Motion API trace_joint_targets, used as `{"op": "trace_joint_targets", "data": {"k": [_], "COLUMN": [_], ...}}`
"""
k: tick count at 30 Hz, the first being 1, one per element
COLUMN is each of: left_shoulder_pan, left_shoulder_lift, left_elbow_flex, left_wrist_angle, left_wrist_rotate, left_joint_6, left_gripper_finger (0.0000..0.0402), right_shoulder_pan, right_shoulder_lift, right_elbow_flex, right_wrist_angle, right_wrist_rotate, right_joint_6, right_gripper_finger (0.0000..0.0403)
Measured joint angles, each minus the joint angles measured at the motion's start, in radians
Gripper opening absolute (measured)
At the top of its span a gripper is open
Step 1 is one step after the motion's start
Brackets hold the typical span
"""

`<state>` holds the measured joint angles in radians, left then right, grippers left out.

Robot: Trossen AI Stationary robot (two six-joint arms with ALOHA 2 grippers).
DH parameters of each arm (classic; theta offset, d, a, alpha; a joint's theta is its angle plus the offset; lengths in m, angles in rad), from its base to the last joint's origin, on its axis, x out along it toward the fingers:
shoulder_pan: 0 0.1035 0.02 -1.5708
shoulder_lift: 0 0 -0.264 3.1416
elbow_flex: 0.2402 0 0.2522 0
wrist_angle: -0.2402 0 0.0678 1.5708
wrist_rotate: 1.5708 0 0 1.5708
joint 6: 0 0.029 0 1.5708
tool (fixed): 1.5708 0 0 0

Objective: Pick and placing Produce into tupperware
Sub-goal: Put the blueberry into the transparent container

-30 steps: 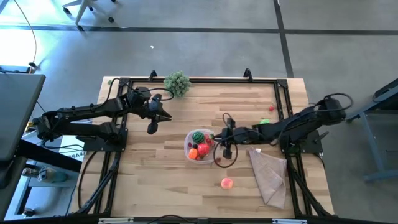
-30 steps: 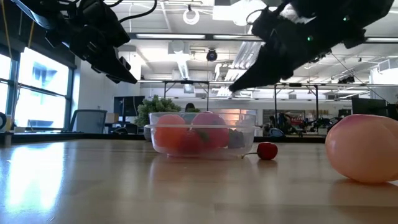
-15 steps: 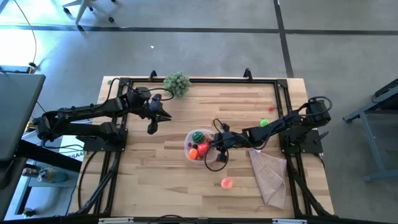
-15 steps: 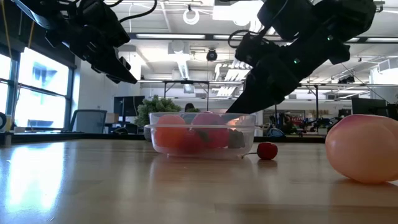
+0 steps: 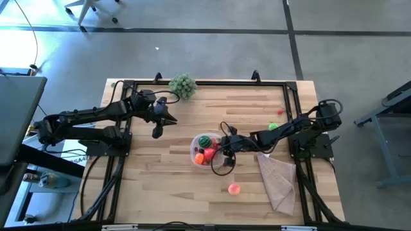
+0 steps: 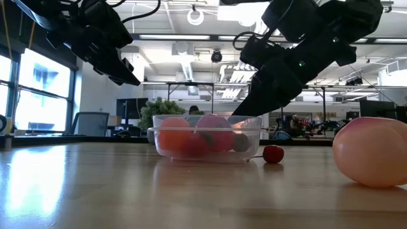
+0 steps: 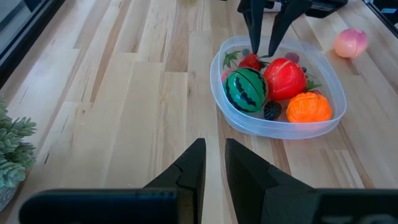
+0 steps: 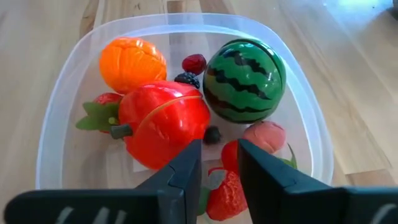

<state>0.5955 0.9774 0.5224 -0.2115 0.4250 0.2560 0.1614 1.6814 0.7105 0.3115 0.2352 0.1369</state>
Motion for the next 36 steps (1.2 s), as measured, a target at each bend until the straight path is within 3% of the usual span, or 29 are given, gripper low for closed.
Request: {"op": "trace_joint_targets", "data": {"k": [6,12,19,25,36], "left_shoulder_pan": [0.000,0.000,0.000,0.000,0.000], "left_shoulder_lift": [0.000,0.000,0.000,0.000,0.000], "left_elbow_flex": [0.000,0.000,0.000,0.000,0.000], "left_wrist_angle": [0.000,0.000,0.000,0.000,0.000], "left_wrist_rotate": [0.000,0.000,0.000,0.000,0.000], "left_joint_6": [0.000,0.000,0.000,0.000,0.000], "left_gripper_finger": [0.0051,0.0051,0.0051,0.0051,0.0051], "right_shoulder_pan": [0.001,0.040,0.135,0.194,0.123], "right_shoulder_lift": [-0.050,-0.227,-0.374,-0.340,-0.149], "right_elbow_flex": [0.000,-0.013,-0.186,-0.364,-0.303], "right_wrist_angle": [-0.029,-0.186,-0.151,0.119,0.142], "right_wrist_rotate": [0.028,0.166,0.304,0.299,0.244], "right_joint_6": [-0.041,-0.022,0.140,0.234,0.198], "right_gripper_finger": [0.0096,0.0096,0.0096,0.0096,0.0096]}}
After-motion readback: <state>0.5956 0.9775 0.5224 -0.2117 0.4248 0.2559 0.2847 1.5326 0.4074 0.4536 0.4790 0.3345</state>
